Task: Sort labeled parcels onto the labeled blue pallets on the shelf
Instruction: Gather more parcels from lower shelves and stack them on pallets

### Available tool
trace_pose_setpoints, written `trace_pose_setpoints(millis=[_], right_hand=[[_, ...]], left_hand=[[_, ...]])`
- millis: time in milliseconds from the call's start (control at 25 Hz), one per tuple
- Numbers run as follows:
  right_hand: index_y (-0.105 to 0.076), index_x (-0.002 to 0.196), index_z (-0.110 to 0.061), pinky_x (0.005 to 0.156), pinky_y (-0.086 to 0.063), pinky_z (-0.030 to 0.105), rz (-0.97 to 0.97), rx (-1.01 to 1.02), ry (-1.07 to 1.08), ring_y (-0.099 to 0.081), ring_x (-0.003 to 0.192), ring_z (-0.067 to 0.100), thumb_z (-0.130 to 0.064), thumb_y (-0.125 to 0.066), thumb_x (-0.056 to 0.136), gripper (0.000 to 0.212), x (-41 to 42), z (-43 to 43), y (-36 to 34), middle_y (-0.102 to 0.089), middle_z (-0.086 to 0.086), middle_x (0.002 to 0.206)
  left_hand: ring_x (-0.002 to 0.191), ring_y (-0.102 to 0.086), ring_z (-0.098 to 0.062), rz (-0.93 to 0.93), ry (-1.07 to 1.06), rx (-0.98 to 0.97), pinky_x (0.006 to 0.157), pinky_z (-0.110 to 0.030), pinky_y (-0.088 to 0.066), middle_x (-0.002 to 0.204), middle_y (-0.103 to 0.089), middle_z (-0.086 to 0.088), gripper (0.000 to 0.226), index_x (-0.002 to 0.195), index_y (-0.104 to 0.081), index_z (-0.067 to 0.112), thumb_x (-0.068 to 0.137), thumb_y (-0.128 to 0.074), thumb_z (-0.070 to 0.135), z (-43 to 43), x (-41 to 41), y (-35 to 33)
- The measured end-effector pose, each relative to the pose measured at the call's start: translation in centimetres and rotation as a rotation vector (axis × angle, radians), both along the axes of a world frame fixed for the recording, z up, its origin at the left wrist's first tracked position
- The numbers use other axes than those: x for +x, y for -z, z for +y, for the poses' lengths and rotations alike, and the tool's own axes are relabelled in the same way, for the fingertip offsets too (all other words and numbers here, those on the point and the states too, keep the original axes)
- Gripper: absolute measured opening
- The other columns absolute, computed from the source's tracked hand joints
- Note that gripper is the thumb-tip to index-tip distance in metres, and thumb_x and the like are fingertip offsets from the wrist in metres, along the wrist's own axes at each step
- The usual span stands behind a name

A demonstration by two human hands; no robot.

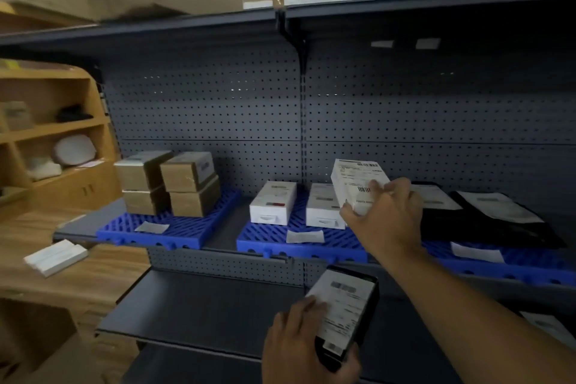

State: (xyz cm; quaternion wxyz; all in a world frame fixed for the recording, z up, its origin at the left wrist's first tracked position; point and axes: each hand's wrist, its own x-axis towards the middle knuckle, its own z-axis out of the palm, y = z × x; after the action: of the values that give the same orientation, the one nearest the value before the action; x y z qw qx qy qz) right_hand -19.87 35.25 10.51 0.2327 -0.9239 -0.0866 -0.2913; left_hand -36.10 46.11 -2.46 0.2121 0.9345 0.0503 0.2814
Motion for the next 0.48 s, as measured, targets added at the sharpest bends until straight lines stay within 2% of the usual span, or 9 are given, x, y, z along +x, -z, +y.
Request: trace_pose_setpoints(millis=[160, 280, 360, 480], right_hand=[[-0.06, 0.124, -0.006, 0.085, -0.049, 0.046, 0.006, -0.129, 0.031, -0.045, 0.104, 0.04, -0.064, -0.058, 0.082, 0.072, 4.0, 5.6, -0.4, -0.039, 0.019, 0.12], [-0.062, 0.119, -0.004, 0.084, -0.05, 0.047, 0.07, -0.213, 0.057, -0.045, 0.107, 0.041, -0.067, -0.058, 0.082, 0.073, 6.3, 8.2, 0.3, -0.038, 0.02, 0.123], [-0.064, 0.114, -0.003, 0.085, -0.05, 0.047, 0.117, -0.245, 0.064, -0.045, 0.108, 0.041, -0.067, -0.058, 0.082, 0.072, 7.4, 9.2, 0.8, -0.038, 0.02, 0.125], [-0.066, 0.108, 0.0, 0.086, -0.051, 0.048, 0.138, -0.255, 0.063, -0.046, 0.108, 0.041, -0.068, -0.059, 0.082, 0.073, 8.6, 9.9, 1.3, -0.039, 0.02, 0.126]], left_hand=[[0.07, -0.068, 0.0, 0.011, 0.018, 0.054, 0.06, -0.011, -0.053, 0.103, -0.071, 0.029, 0.051, 0.094, -0.075, 0.051, 0.058, -0.063, 0.084, 2.2, 0.8, 0.3], [0.069, -0.067, 0.004, -0.009, 0.019, 0.134, 0.058, -0.008, -0.05, 0.104, -0.071, 0.031, 0.033, 0.094, -0.076, 0.054, 0.066, -0.077, 0.07, 4.0, 1.5, 1.0], [0.071, -0.069, 0.003, -0.041, 0.042, 0.093, 0.058, -0.009, -0.051, 0.106, -0.073, 0.029, 0.024, 0.097, -0.076, 0.051, 0.076, -0.072, 0.062, 5.6, 2.3, 1.4], [0.073, -0.07, 0.002, -0.04, 0.049, -0.029, 0.057, -0.011, -0.052, 0.108, -0.073, 0.028, 0.024, 0.099, -0.076, 0.05, 0.079, -0.07, 0.061, 7.2, 3.1, 1.4]])
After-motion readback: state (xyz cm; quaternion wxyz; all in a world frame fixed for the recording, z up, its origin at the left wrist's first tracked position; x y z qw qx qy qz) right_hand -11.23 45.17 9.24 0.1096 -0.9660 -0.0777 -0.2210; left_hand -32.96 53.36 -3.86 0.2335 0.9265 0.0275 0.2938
